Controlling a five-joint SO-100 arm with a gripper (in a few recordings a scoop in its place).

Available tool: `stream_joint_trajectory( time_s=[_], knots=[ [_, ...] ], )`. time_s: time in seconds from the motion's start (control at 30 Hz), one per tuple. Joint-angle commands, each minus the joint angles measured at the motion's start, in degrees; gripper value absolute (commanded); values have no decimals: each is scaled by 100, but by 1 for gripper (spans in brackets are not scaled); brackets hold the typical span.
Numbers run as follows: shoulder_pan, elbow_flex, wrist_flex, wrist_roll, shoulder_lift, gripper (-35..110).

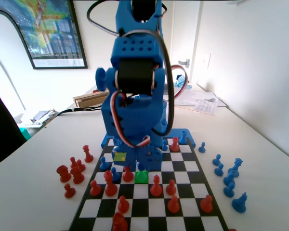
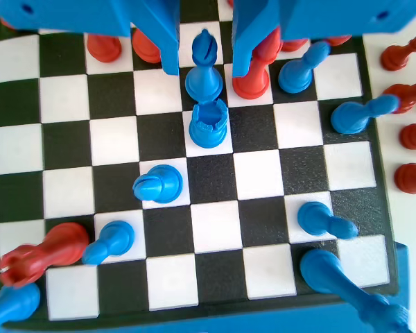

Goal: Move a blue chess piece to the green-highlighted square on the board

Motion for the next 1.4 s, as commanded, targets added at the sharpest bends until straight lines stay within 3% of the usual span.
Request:
stream_joint_trajectory(
  time_s=[0.0,0.53,1.37],
  knots=[
    [-9,-378,308,-53,756,12],
    [-176,-958,1477,26,2039,9],
    [-316,457,3357,-984,7093,3]
  ],
)
